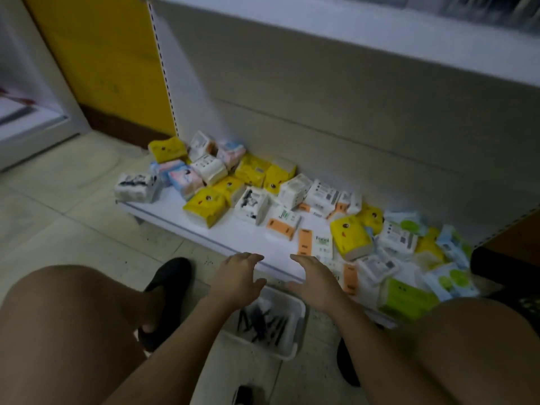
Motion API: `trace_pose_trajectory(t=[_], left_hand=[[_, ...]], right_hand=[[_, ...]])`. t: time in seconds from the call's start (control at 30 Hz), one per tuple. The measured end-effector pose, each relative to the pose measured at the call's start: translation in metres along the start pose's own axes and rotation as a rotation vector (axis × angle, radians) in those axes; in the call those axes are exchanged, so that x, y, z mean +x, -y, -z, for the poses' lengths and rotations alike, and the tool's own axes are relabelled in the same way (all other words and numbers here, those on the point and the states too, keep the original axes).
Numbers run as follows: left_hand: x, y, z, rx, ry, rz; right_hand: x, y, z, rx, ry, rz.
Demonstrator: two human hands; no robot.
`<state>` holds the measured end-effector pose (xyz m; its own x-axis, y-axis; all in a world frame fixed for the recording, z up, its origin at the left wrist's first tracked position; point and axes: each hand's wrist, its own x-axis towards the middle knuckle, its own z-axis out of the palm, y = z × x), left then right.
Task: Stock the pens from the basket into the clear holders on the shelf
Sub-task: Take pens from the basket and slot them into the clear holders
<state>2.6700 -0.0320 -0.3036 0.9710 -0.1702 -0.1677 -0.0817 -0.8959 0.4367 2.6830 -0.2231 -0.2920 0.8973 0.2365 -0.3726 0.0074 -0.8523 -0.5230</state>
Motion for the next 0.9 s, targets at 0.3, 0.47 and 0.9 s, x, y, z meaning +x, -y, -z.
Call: trace_pose_trajectory(t=[0.3,0.47,0.9], left_hand=[[0.009,0.04,-0.058,-0.1,0.278,0.189],[0.027,0.066,-0.092,-0.213,0.375,0.336],[0.059,0.108,-0.212,-0.555,0.512,0.513]], right_hand=[[0.016,-0.025,-0.071,0.14,0.276,-0.185],[0.034,-0.045,-0.091,0.136,0.401,-0.288],[0.118,-0.093,-0.184,0.022,0.52,-0.327]])
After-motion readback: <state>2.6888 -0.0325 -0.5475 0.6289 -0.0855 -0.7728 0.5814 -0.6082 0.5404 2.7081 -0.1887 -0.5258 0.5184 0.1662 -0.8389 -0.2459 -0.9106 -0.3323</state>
